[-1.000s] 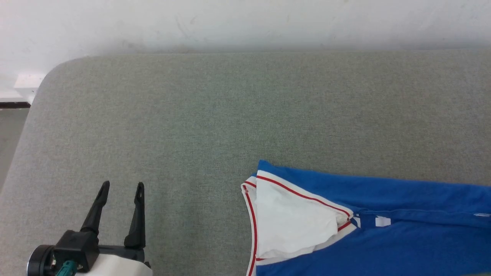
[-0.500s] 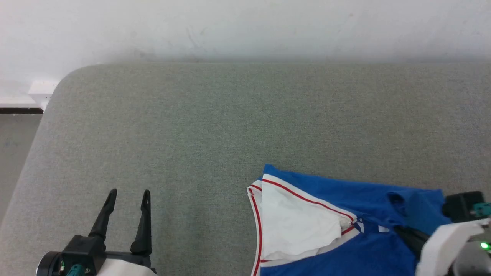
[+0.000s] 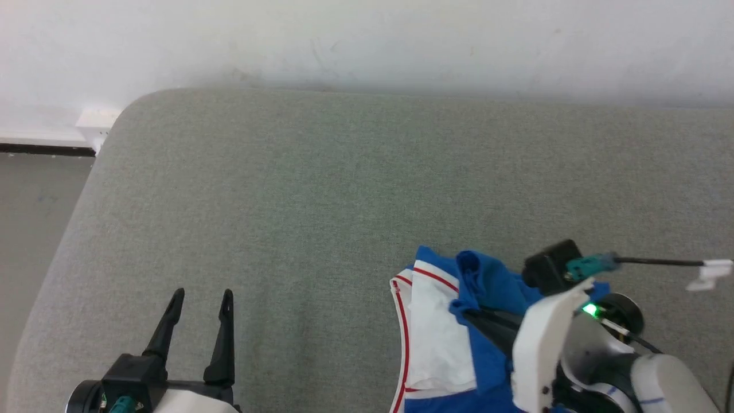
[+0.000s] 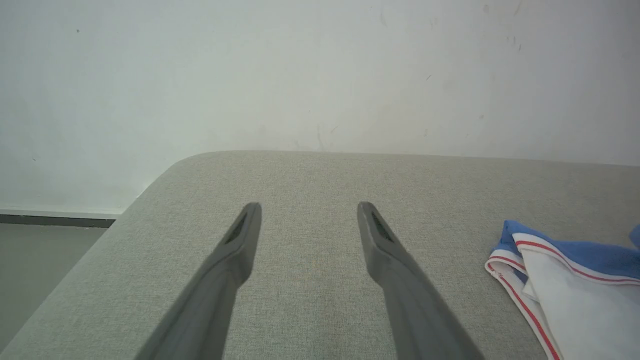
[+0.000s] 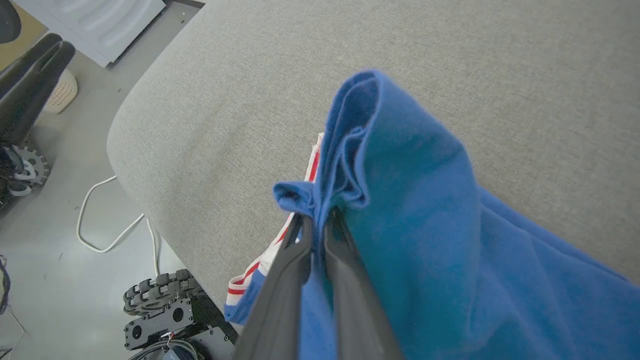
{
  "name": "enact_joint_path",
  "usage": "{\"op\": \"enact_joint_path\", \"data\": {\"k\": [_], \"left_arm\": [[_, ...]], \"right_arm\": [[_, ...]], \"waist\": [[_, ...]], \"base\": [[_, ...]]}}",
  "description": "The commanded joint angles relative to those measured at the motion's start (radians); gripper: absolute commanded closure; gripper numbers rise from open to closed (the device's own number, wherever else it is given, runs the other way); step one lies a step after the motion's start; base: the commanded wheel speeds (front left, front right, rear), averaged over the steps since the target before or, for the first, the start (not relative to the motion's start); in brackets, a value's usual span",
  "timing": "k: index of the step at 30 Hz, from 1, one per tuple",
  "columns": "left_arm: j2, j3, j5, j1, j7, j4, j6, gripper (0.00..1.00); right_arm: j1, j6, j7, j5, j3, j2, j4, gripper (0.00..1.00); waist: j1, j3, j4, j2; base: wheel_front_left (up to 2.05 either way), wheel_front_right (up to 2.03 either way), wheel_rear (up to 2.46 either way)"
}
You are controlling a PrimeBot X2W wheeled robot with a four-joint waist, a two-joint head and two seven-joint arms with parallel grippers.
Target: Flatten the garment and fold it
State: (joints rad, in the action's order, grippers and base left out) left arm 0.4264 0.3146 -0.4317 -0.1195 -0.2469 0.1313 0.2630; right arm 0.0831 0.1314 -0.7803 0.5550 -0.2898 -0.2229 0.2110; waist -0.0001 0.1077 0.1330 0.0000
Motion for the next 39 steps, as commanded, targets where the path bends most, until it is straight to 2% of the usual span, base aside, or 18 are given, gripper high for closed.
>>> {"op": "enact_joint_path", "data": {"k": [1, 6, 14, 19, 20, 21, 22, 26, 30, 34, 37, 39], "left_arm": [[-0.007, 0.002, -0.003, 0.012, -0.004, -0.005, -0.008, 0.00], [-0.017, 0.008, -0.007, 0.024, -0.005, -0.019, -0.013, 0.00], [-0.021, 0.020, -0.009, 0.059, 0.002, -0.032, -0.023, 0.00], [-0.036, 0.036, -0.013, 0.073, 0.002, -0.050, -0.029, 0.00], [-0.038, 0.039, -0.014, 0.075, 0.002, -0.055, -0.030, 0.00], [-0.040, 0.040, -0.015, 0.076, 0.002, -0.058, -0.031, 0.00], [-0.042, 0.041, -0.015, 0.076, 0.002, -0.061, -0.030, 0.00], [-0.038, 0.037, -0.018, 0.069, 0.001, -0.067, -0.027, 0.00], [-0.035, 0.036, -0.020, 0.067, 0.004, -0.062, -0.023, 0.00], [-0.029, 0.031, -0.021, 0.057, 0.004, -0.050, -0.014, 0.00], [-0.023, 0.024, -0.022, 0.050, 0.004, -0.036, -0.008, 0.00], [-0.019, 0.019, -0.022, 0.047, 0.003, -0.028, -0.005, 0.00]], "right_arm": [[0.032, -0.001, 0.008, -0.007, -0.018, 0.013, -0.018, 1.00], [0.112, -0.001, 0.027, -0.049, -0.081, 0.047, -0.131, 1.00], [0.196, -0.001, 0.010, -0.196, -0.127, 0.108, -0.422, 1.00], [0.229, -0.001, 0.038, -0.241, -0.141, 0.145, -0.566, 1.00], [0.235, -0.001, 0.043, -0.243, -0.143, 0.151, -0.585, 0.85], [0.239, -0.001, 0.048, -0.241, -0.140, 0.155, -0.598, 0.53], [0.246, -0.001, 0.053, -0.236, -0.144, 0.159, -0.603, 0.00], [0.271, -0.001, 0.063, -0.200, -0.144, 0.165, -0.578, 0.00], [0.264, -0.001, 0.072, -0.157, -0.096, 0.148, -0.471, 0.00], [0.191, -0.001, 0.091, -0.142, 0.028, 0.097, -0.294, 0.00], [0.110, -0.001, 0.122, -0.192, 0.152, 0.054, -0.156, 0.00], [0.045, -0.001, 0.144, -0.225, 0.242, 0.053, -0.086, 0.00]], "waist": [[0.0001, 0.009, 0.012, 0.0000], [0.0001, 0.015, 0.028, 0.0000], [0.0001, 0.026, 0.057, 0.0000], [0.0001, 0.027, 0.074, 0.0000], [0.0001, 0.026, 0.077, 0.0000], [0.0001, 0.025, 0.077, 0.0000], [0.0001, 0.025, 0.077, 0.0000], [0.0001, 0.020, 0.060, 0.0000], [0.0001, 0.013, 0.034, 0.0000], [0.0001, 0.011, 0.008, 0.0000], [0.0001, 0.019, -0.012, 0.0000], [0.0001, 0.026, -0.022, 0.0000]], "base": [[0.00, 0.00, 0.00], [0.00, 0.00, 0.00], [0.00, 0.00, 0.00], [0.00, 0.00, 0.00], [0.00, 0.00, 0.00], [0.00, 0.00, 0.00], [0.00, 0.00, 0.00], [0.00, 0.00, 0.00], [0.00, 0.00, 0.00], [0.00, 0.00, 0.00], [0.00, 0.00, 0.00], [0.00, 0.00, 0.00]]}}
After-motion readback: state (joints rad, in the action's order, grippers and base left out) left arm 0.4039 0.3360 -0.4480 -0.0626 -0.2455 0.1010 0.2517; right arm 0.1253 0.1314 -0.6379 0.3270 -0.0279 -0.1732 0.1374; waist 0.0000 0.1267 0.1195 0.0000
